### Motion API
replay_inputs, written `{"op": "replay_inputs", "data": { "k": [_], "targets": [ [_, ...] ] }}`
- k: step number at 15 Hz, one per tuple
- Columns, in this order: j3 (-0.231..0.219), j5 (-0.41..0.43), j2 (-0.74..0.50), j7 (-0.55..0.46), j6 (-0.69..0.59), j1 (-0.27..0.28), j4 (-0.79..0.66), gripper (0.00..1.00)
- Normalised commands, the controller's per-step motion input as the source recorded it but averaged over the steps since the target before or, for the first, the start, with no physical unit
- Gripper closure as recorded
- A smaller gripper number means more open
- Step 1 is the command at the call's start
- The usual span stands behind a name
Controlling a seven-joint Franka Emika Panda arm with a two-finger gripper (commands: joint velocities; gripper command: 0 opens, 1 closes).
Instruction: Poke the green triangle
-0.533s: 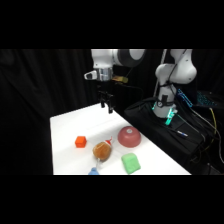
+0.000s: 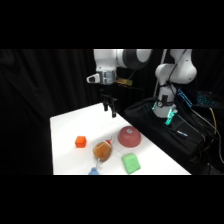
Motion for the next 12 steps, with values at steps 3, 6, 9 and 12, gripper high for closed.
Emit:
{"op": "replay_inputs", "data": {
  "k": [3, 6, 9, 12],
  "targets": [
    [0.126, -0.151, 0.04, 0.56, 0.2, 0.118, -0.03, 0.0],
    [0.108, -0.194, 0.07, 0.48, 0.19, 0.121, -0.02, 0.0],
    [0.087, -0.196, 0.07, 0.37, 0.2, 0.121, -0.03, 0.0],
    [0.068, -0.059, 0.11, 0.14, 0.27, 0.109, -0.03, 0.25]
  ]
}}
